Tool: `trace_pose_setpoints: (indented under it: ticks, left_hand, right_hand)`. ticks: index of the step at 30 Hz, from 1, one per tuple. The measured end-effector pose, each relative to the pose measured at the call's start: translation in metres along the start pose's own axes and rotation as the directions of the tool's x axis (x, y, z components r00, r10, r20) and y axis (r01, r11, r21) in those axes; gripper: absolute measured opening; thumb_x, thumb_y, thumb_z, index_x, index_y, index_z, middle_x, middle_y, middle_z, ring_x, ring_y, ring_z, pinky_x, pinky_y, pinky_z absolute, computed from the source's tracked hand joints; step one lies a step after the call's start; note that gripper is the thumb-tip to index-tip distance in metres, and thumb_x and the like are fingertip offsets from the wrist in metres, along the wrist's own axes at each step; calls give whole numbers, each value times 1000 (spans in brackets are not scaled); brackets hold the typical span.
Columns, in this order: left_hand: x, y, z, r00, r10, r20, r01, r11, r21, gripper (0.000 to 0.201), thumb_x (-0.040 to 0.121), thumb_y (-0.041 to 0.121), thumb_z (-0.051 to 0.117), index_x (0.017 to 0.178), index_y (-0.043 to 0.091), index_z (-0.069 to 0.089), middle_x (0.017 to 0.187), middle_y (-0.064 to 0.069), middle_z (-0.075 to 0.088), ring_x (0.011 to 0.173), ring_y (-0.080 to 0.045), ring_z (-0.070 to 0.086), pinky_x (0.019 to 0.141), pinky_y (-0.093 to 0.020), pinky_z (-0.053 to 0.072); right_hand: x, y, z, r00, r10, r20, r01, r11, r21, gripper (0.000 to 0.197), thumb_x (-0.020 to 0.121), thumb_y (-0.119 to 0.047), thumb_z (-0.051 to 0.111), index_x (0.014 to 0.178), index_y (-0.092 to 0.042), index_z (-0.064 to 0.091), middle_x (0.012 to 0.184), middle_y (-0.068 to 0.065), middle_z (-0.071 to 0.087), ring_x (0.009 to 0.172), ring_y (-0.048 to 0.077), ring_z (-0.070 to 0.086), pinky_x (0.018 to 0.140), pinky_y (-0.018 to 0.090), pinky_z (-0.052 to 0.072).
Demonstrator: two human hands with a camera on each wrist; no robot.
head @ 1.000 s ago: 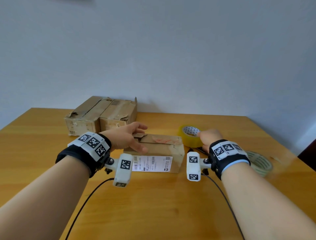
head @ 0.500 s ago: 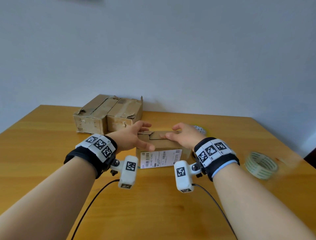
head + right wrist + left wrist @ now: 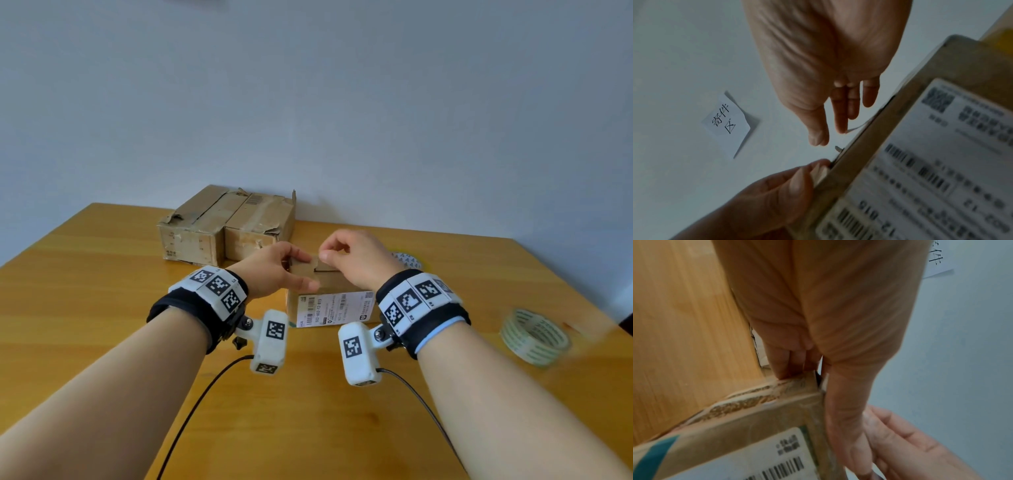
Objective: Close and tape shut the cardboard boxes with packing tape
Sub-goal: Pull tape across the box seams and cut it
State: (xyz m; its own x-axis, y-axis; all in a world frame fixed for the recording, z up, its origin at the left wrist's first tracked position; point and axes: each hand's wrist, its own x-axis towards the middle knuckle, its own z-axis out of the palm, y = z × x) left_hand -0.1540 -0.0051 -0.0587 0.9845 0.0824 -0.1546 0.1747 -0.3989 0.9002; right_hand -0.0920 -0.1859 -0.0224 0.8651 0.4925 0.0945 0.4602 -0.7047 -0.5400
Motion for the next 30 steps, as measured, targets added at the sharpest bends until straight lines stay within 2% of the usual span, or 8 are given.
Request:
trace_pose_setpoints:
  ticks: [3,5,7,11,14,21,25,30]
  left_hand:
    - [1,0,3,1000,14,9,-14,1000,-10,79,42,58,91,111,32,63,110,-1,71,106,-20,66,99,-44,52]
    - [-3,2,4,999,34,29,-32,997,-70,44,76,37,82,114,24,64,113,-4,70,109,-21,65,103,-42,49]
    - [-4,1,3,999,33,25,-30,994,-109,24,92,17,68,115,18,65,116,-7,68,114,-23,62,104,-37,47]
    - [4,1,3,1000,23,-3,-23,997,-67,26,85,11,73,107,24,69,111,-5,69,109,-22,63,104,-42,47]
    - [9,3,1,1000,-1,-7,0,994,-106,31,70,14,79,100,21,73,106,-8,72,108,-25,65,104,-46,47]
    - [13,2,-1,999,-45,0,44,979,-198,28,61,7,78,86,20,78,105,-13,74,111,-30,66,104,-45,48]
    - [14,5,0,998,-61,-18,56,975,-214,28,74,-6,75,97,10,75,103,-11,75,107,-25,69,102,-39,52]
    - [13,5,3,989,-80,-122,59,983,-172,26,70,8,83,94,16,75,100,-9,72,110,-31,64,100,-45,51]
  right_hand:
    - [5,-2,9,1000,7,30,-7,1000,-9,7,96,-35,67,90,-31,70,95,-15,69,91,9,64,78,31,52]
    - [6,1,13,999,18,36,-18,1000,1,7,94,-33,70,87,-31,70,90,-15,69,87,8,64,73,28,50]
    - [7,3,14,999,23,49,-24,999,23,7,93,-31,72,86,-32,71,89,-15,70,86,6,64,73,26,49]
    - [11,3,12,993,45,111,-51,997,54,9,95,-28,72,87,-31,75,90,-13,72,90,9,67,79,28,53]
    - [13,3,12,990,56,132,-61,997,37,13,98,-40,66,91,-30,72,94,-12,71,90,11,66,77,29,52]
    - [16,-1,24,994,86,72,-78,991,-113,16,87,-49,73,79,-37,65,106,-6,66,106,24,60,93,45,53]
    - [14,0,18,995,50,84,-48,999,-27,7,95,-37,69,88,-37,68,103,-12,67,101,16,62,79,32,51]
    - [8,9,12,984,66,-163,-48,993,112,16,101,-24,59,94,-35,67,101,-16,67,94,8,63,78,30,54]
